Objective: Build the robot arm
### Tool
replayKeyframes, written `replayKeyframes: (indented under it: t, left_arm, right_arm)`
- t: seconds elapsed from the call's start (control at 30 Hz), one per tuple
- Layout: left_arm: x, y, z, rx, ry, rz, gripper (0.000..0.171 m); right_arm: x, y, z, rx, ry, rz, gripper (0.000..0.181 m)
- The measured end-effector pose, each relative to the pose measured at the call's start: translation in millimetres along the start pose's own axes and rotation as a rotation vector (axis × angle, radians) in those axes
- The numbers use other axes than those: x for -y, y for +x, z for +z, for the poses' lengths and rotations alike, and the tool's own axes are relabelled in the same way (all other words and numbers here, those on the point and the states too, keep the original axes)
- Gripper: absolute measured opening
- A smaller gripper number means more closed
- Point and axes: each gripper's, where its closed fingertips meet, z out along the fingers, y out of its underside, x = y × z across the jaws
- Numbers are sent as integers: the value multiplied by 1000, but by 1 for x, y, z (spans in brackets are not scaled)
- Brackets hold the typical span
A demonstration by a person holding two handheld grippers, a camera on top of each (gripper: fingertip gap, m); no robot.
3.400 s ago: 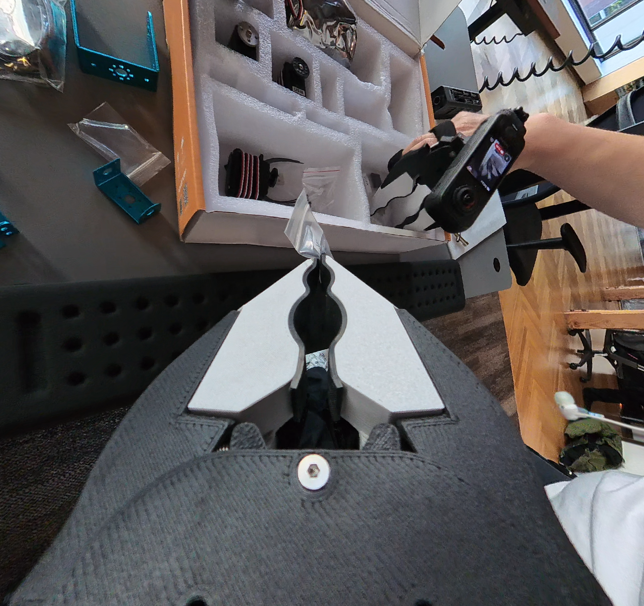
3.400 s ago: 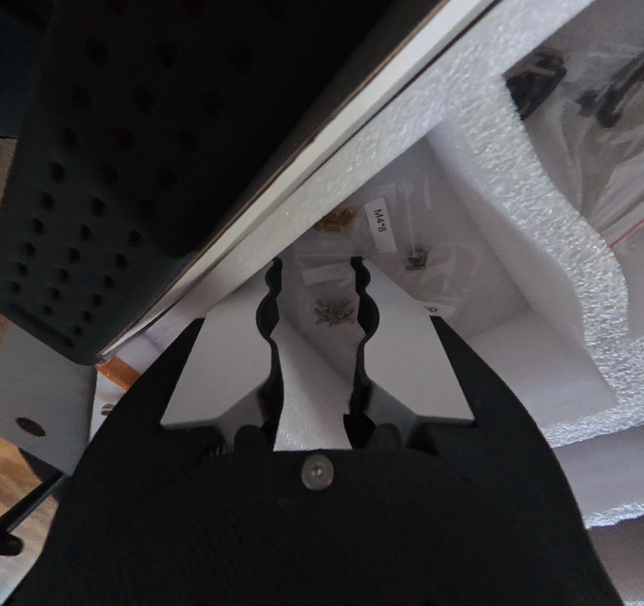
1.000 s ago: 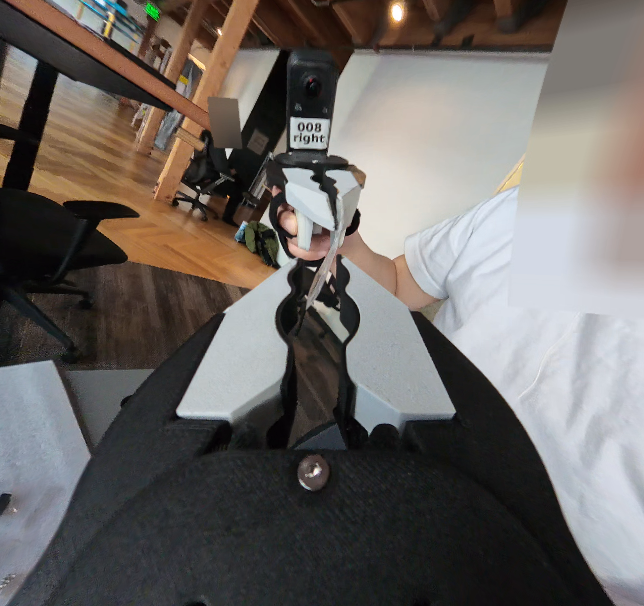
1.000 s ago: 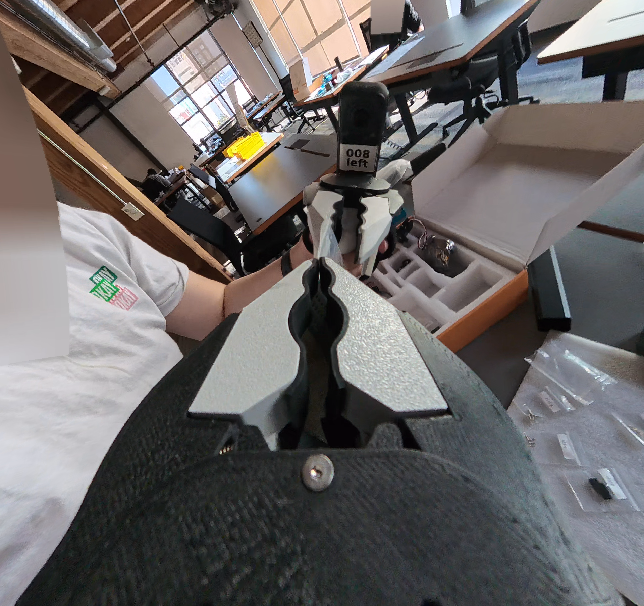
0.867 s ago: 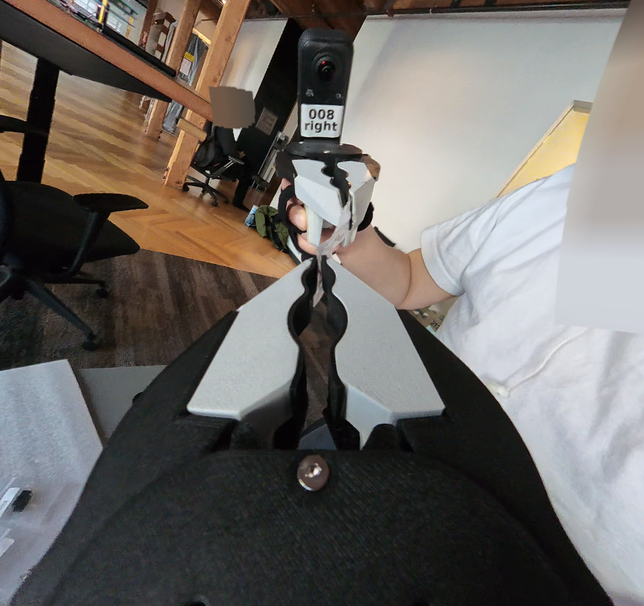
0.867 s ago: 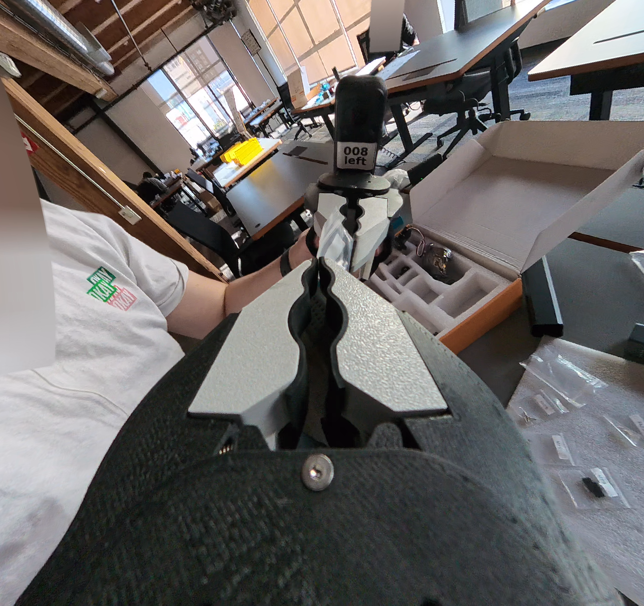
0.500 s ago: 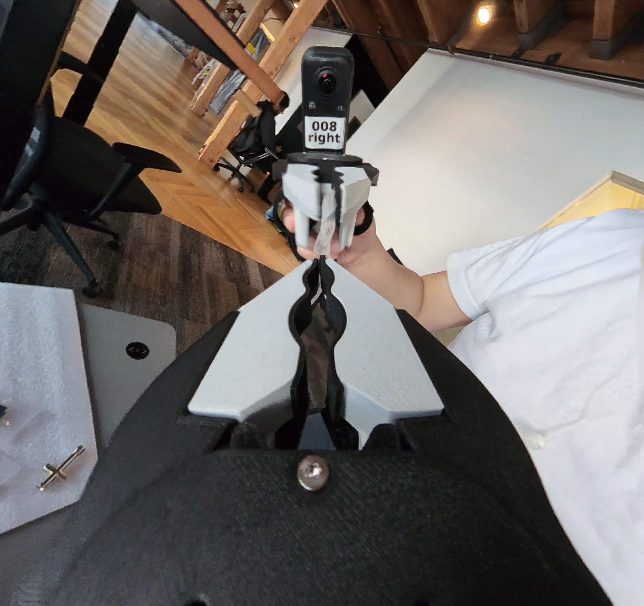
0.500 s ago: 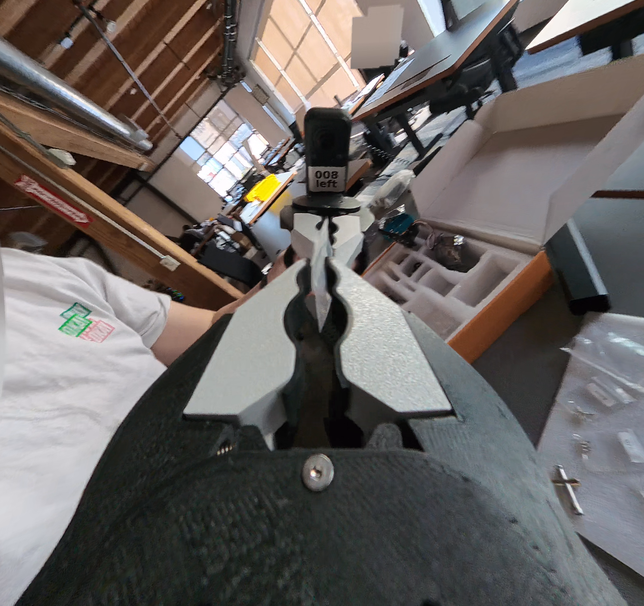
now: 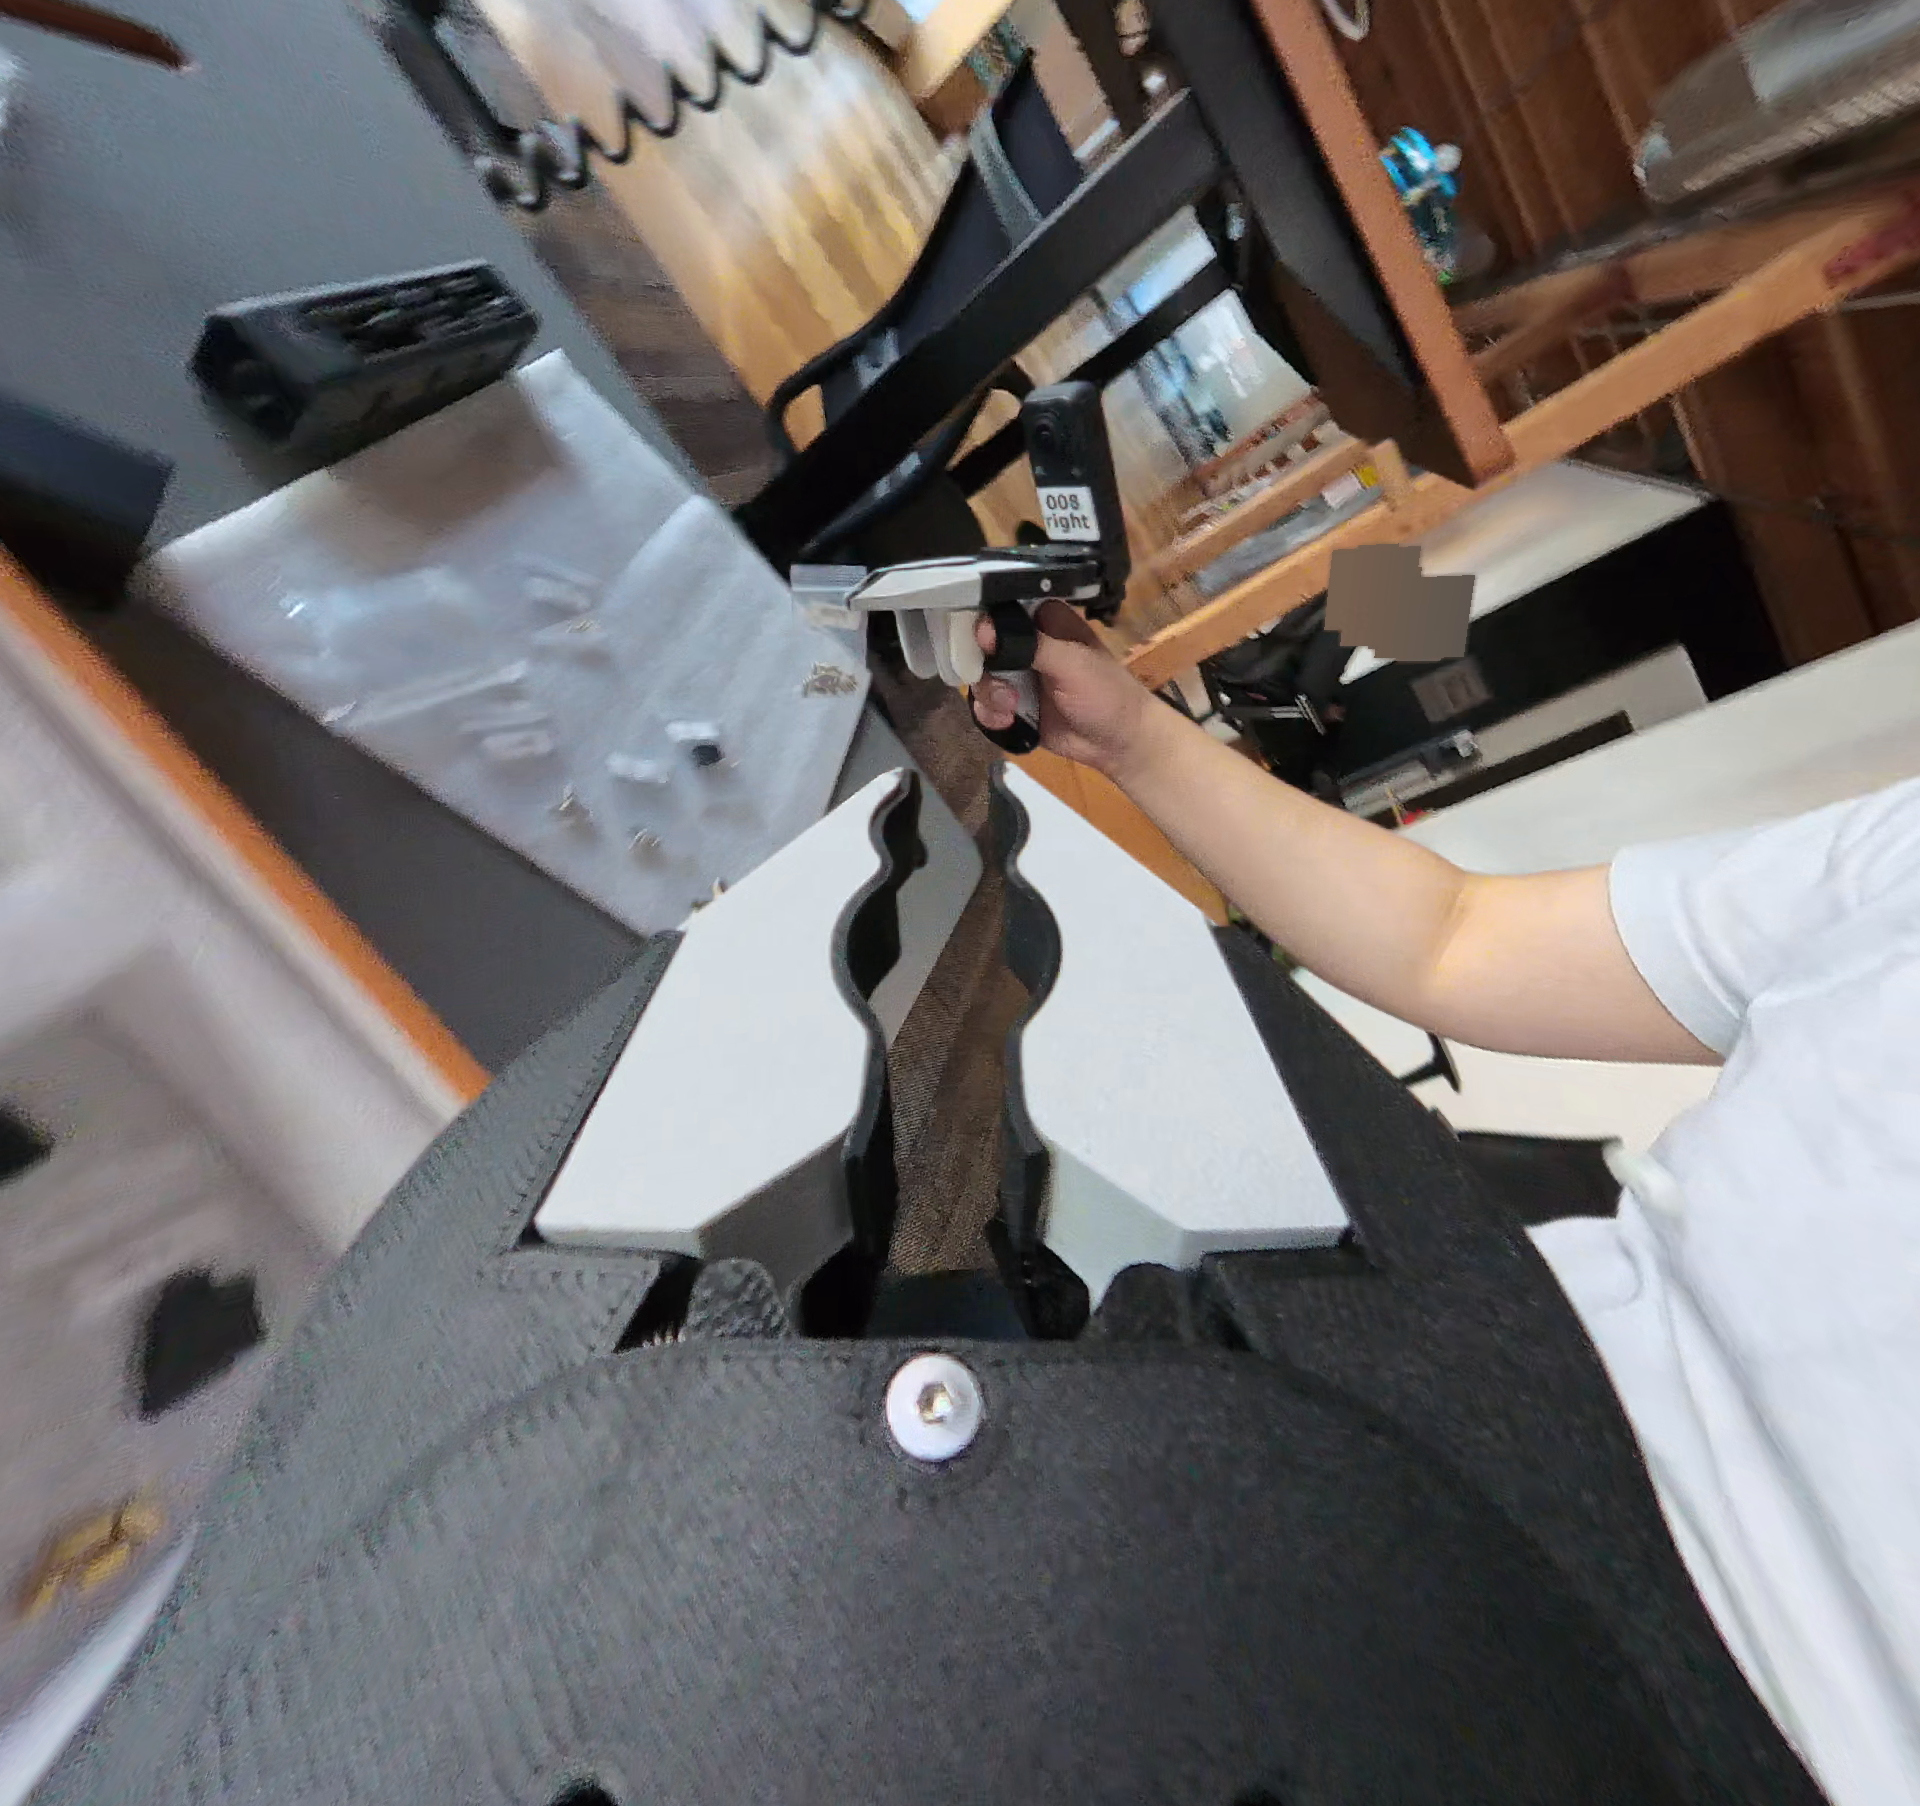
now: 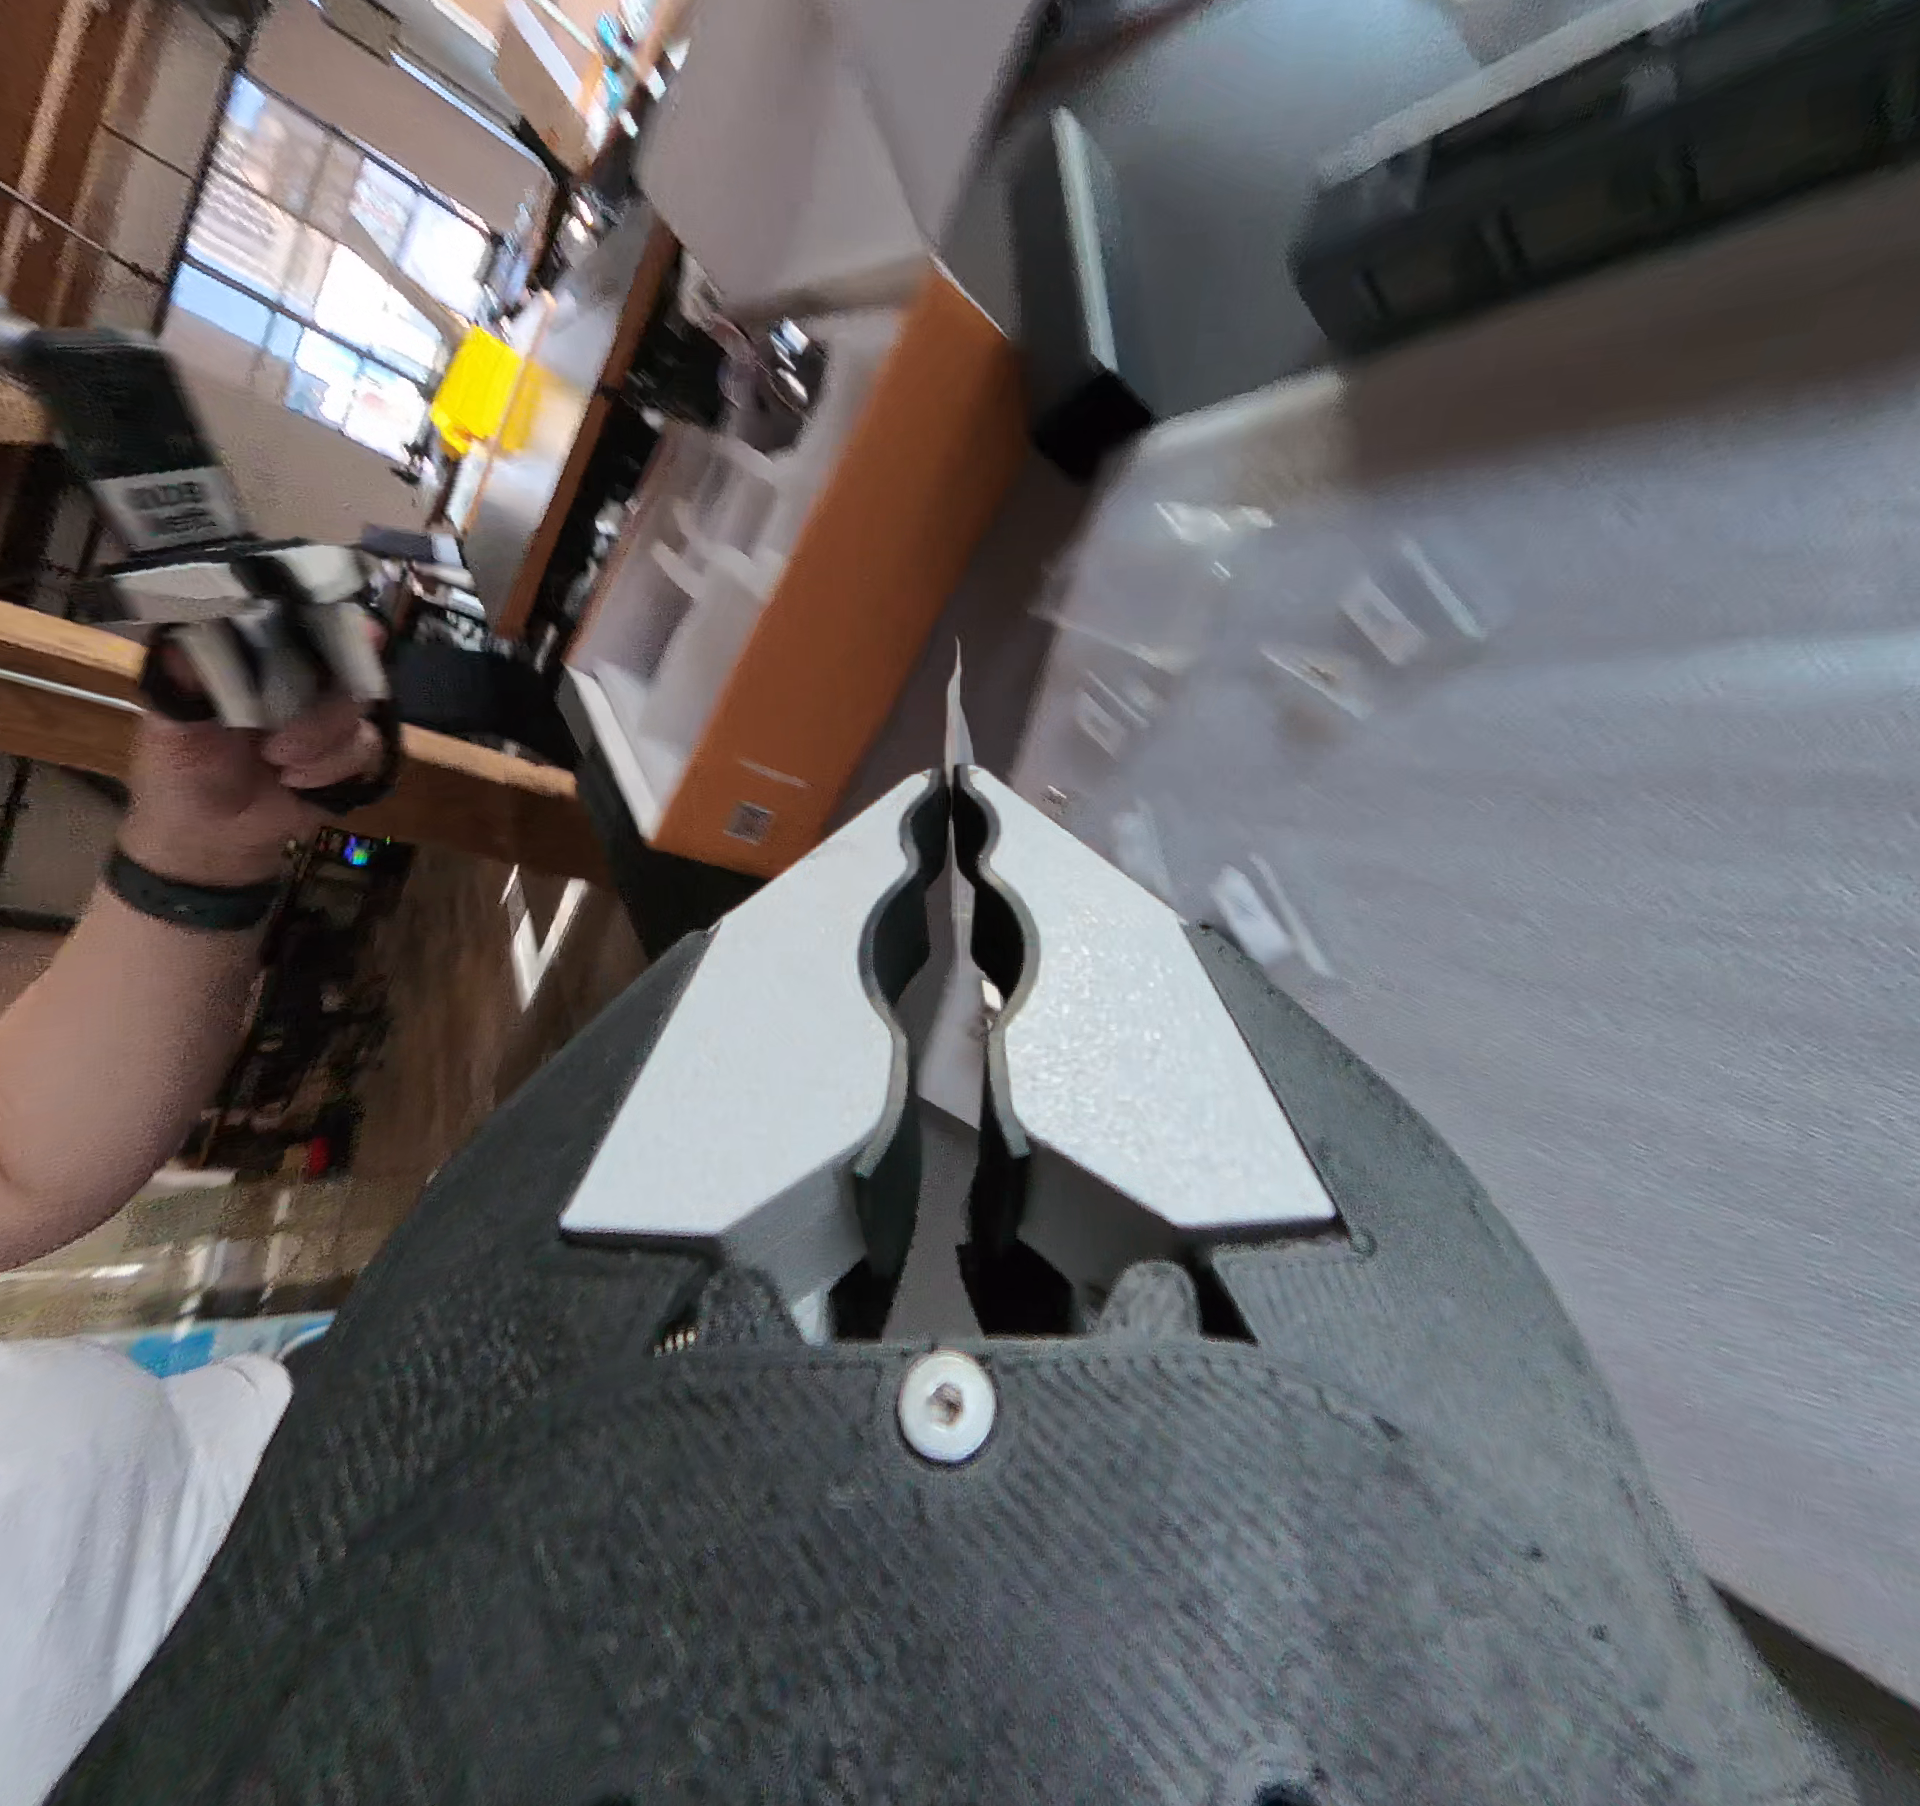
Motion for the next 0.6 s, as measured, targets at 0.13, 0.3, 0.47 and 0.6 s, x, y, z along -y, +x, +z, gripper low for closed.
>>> replayKeyframes:
  t: [0.13, 0.3, 0.47, 0.6]
  left_arm:
    - [-24, -21, -15, 100, 33, -45, 7]
    - [-33, -34, -12, 209, 45, -11, 7]
    - [-26, -26, 12, 198, 83, -9, 7]
    - [-24, -22, 27, 221, 73, 4, 6]
  right_arm:
    - [-24, 76, 15, -28, -122, 67, 0]
    - [-23, 107, 20, -48, -195, -44, 0]
    - [-4, 122, 19, -89, -161, -147, 0]
    - [2, 139, 15, -123, -176, -172, 0]
